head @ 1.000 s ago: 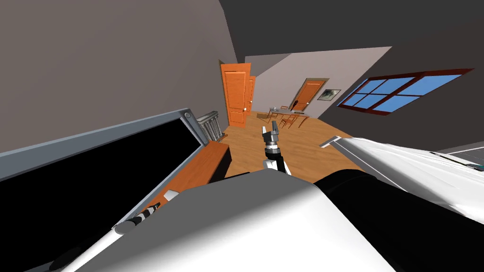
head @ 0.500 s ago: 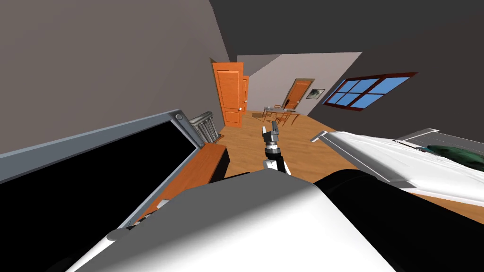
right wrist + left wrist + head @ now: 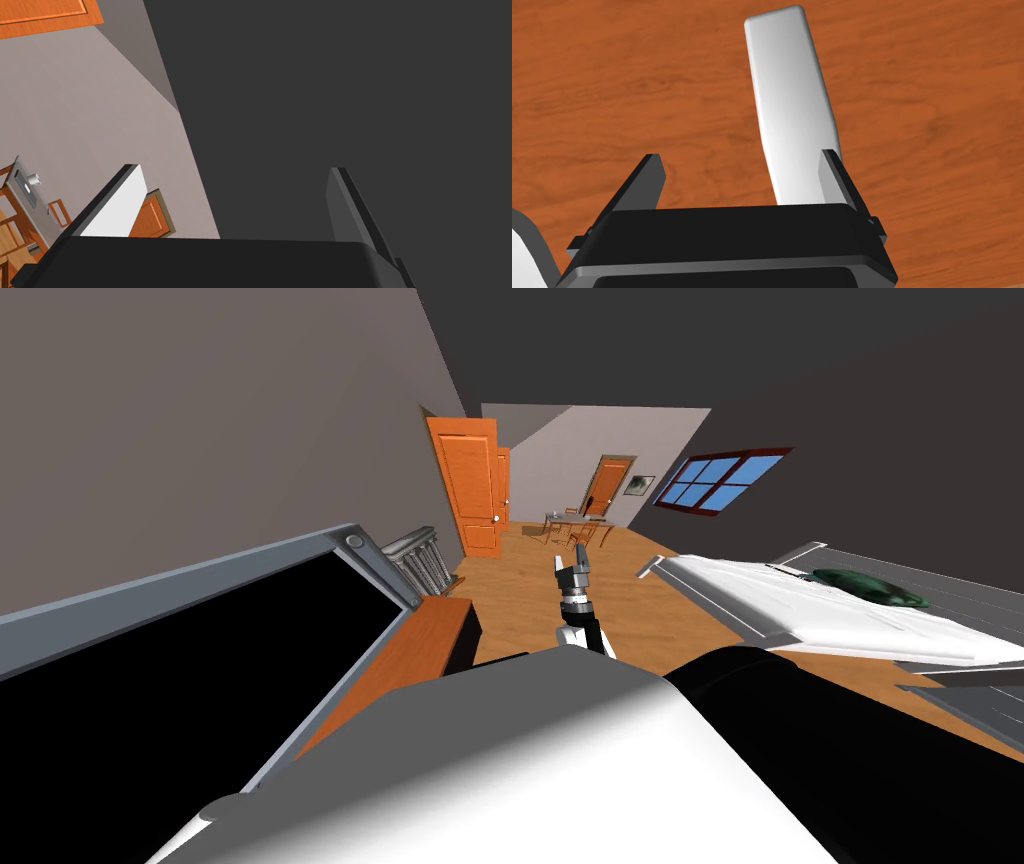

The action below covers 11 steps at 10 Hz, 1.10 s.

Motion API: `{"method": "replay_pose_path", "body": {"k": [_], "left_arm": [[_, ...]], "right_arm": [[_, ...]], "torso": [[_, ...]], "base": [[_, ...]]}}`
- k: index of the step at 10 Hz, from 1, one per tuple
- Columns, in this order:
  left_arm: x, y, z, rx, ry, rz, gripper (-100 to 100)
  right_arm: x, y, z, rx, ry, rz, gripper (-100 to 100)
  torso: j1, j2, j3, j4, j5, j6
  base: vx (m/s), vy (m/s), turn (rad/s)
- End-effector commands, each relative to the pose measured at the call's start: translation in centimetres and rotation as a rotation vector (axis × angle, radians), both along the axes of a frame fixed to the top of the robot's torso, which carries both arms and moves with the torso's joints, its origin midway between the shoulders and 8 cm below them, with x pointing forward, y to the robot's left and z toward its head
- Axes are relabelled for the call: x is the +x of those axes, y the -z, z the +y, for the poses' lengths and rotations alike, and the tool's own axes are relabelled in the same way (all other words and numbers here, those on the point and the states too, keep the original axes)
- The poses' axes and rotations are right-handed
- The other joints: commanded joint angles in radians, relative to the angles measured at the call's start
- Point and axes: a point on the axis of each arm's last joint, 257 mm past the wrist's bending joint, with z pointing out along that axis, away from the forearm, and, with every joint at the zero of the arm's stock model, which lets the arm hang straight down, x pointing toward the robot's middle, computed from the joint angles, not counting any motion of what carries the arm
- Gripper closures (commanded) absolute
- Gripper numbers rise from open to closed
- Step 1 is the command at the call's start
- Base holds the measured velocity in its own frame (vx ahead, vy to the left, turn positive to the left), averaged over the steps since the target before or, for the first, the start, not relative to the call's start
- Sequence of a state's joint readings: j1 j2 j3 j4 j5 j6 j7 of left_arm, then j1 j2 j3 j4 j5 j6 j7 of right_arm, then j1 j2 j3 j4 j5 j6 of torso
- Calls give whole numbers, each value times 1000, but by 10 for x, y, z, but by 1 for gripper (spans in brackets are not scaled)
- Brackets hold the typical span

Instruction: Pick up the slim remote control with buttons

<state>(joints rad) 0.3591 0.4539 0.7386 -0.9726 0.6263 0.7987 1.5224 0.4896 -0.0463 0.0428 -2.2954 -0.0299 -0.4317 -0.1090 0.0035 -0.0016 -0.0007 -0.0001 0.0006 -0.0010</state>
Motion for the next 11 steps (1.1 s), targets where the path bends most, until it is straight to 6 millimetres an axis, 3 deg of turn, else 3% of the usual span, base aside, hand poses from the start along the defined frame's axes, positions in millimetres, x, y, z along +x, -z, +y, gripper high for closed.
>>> {"method": "replay_pose_path", "body": {"k": [1,9,11], "left_arm": [[-10,7,-7,-35,-45,9,-100],[-66,33,-55,-260,-360,53,-100],[-71,36,-62,-282,-388,59,-100]], "right_arm": [[0,0,0,0,0,0,0],[0,0,0,0,0,0,0],[0,0,0,0,0,0,0]], "torso": [[0,0,0,0,0,0],[0,0,0,0,0,-1],[1,0,0,0,0,-1]], "base": [[5,33,-115],[0,41,-192],[-8,43,-116]]}}
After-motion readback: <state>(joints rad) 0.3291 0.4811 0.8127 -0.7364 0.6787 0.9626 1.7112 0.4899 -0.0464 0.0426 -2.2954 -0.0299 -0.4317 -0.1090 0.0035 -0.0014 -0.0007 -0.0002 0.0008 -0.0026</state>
